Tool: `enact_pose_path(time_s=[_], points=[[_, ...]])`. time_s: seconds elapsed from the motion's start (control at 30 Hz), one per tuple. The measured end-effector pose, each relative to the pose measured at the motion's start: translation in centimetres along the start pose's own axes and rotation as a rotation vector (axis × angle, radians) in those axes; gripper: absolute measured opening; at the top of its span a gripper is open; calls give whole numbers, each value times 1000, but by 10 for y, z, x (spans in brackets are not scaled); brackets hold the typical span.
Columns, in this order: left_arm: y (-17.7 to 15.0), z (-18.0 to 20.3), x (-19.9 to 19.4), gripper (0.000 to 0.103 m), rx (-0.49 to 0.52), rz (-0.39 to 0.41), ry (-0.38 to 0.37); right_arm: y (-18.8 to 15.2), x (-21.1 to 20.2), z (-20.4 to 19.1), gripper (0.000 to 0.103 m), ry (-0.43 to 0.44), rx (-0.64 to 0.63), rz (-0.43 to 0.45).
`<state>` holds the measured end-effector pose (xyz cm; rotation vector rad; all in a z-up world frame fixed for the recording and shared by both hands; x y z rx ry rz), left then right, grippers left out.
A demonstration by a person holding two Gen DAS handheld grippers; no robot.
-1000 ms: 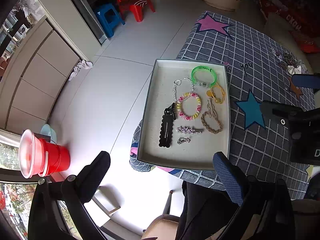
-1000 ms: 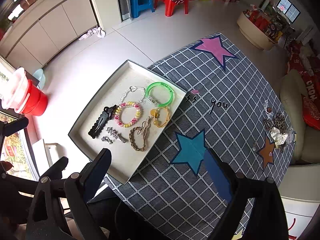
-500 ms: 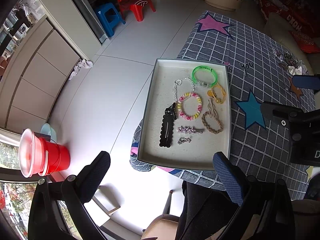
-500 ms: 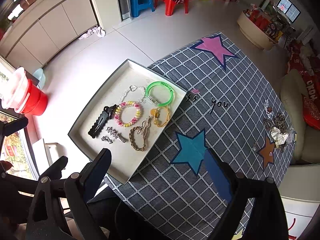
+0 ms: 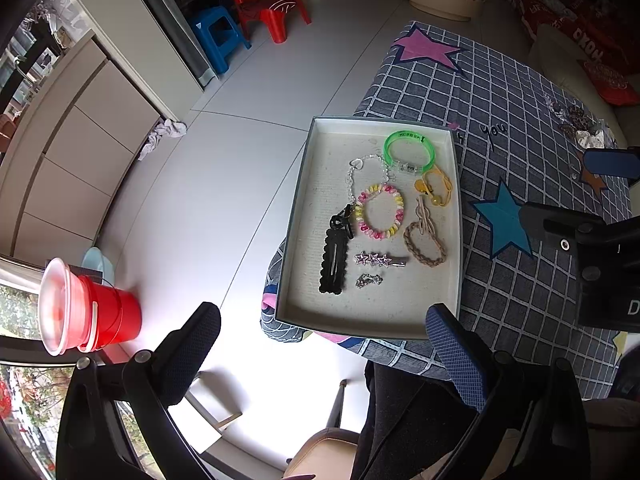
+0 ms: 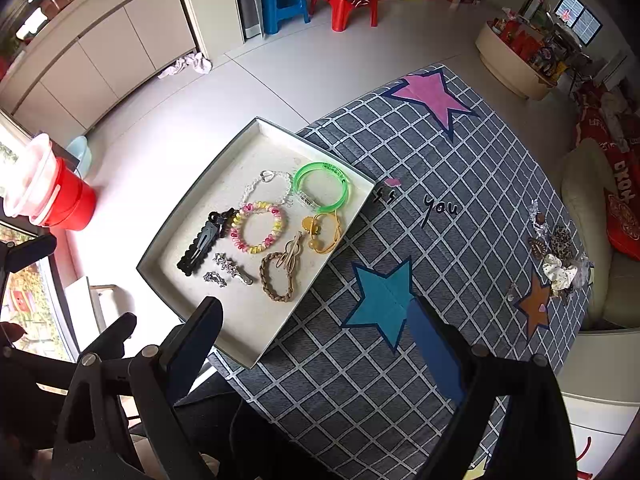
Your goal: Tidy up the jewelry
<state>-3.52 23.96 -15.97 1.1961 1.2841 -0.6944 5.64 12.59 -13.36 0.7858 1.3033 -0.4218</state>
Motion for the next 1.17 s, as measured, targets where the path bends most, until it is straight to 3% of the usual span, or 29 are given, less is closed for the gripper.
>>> enact_pose_path(time_s=[1.17], points=[[-2,0,3,103,2,-14,1,-3,4,-3,94,1,2,-8]])
Point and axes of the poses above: each gripper's, at about its wrist camera, not at the fingertips, and x roughly the way its jaws point, z to its right, y to its top, the point moved 10 cm from there along x, roughly the way its jaws point, and after that the axes turned 4 degrees about x, right-handed, at the moved point
